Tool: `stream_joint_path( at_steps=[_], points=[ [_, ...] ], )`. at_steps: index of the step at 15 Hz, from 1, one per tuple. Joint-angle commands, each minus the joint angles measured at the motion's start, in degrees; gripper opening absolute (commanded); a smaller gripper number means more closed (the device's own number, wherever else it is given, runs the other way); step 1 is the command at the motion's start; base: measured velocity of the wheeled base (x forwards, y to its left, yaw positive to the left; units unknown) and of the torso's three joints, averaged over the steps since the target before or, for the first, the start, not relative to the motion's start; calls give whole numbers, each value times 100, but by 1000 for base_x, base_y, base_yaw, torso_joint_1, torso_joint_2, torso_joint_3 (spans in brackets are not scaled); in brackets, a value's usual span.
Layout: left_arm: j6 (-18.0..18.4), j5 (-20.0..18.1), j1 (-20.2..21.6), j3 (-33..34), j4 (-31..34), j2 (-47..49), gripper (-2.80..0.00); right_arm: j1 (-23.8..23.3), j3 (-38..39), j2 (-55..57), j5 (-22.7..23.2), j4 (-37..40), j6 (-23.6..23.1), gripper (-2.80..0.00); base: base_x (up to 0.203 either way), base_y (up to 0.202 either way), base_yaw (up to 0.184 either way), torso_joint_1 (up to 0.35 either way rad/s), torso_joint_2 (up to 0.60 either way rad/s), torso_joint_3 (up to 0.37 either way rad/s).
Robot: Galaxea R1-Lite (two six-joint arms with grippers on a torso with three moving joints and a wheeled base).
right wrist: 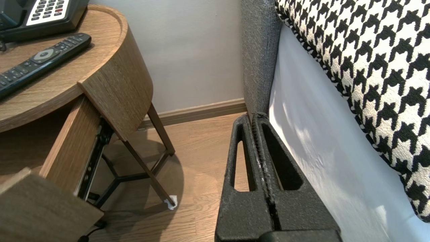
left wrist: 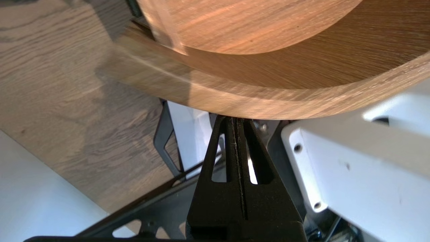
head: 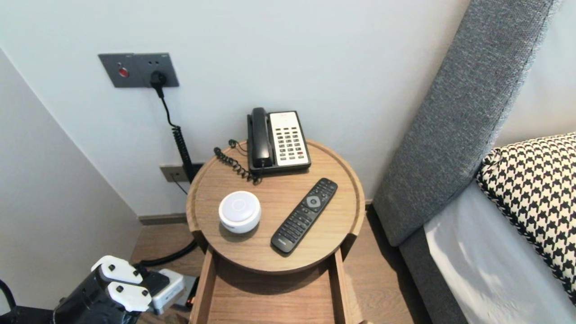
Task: Close the nightstand drawer
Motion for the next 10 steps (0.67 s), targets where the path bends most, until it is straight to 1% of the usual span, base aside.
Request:
stream_joint_path(
  at_steps=[1,5,10],
  points=[
    [-19,-9,14,-105,-89,263,-280,4,149,8,1,-3,3,-280,0,0,0,0,0,0],
    [-69,-12,19,-240,-286,418,-280,2,149,8,0,-3,-6,-280,0,0,0,0,0,0],
    [-102,10,68,-451,-609,868,-280,2,149,8,-3,-3,-6,-280,0,0,0,0,0,0]
  ],
)
